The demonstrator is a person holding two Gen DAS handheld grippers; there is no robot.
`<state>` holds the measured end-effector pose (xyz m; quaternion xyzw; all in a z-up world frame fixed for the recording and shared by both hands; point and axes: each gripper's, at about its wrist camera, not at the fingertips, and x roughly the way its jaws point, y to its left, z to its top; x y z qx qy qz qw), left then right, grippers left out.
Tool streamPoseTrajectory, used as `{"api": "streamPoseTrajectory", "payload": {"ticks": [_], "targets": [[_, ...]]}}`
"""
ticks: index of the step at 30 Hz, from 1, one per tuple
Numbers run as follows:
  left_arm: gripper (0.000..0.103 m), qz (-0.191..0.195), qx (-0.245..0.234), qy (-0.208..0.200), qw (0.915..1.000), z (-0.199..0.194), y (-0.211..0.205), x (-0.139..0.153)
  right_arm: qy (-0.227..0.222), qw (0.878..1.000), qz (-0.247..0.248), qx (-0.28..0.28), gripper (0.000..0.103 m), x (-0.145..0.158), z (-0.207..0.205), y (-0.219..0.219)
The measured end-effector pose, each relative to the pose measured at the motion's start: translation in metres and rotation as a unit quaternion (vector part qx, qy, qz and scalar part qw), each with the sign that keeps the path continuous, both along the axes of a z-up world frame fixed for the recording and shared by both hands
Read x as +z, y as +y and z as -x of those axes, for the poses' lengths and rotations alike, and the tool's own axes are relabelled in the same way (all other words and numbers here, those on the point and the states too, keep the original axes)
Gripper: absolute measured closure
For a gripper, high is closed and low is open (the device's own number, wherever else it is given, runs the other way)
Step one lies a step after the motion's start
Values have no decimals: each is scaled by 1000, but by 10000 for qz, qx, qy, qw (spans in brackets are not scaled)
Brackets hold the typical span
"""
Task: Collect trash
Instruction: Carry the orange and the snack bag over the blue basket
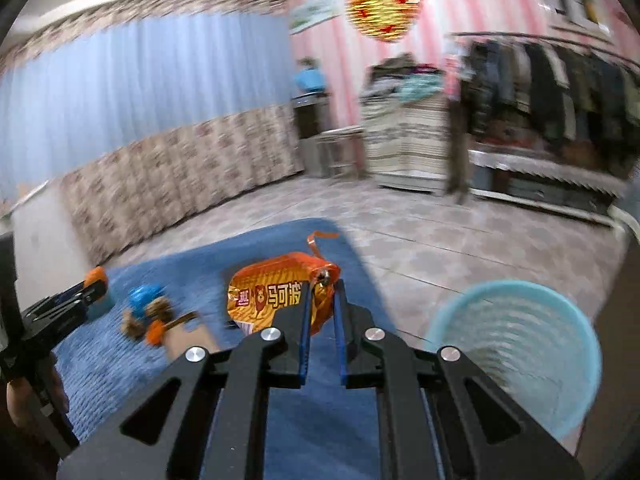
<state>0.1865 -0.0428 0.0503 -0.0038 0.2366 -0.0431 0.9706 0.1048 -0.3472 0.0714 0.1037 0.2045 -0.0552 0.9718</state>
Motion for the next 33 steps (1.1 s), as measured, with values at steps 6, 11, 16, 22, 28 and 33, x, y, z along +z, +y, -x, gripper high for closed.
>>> {"api": "streamPoseTrajectory", "payload": {"ticks": [6,11,16,22,28,33], "targets": [[68,48,-609,-2,9981,-1,-71,5,-51,9972,-154,-736,92,-7,29,-71],[68,122,-1019,48,9947,2,-119,2,-25,9934,-219,-1128,92,-14,39,-107],[68,68,-1434,-13,9896,5,-167,3,-12,9884,-357,-1473,92,-22,45,-138],[68,27,-1831,-15,9831,13,-214,-2,45,9822,-346,-1846,92,-28,46,-164],[68,-13,-2137,103,9768,17,-247,-13,184,9770,-380,-2090,92,-39,45,-179],[68,-102,-2419,200,9700,18,-272,-24,377,9732,-459,-2222,92,-49,40,-186]]}}
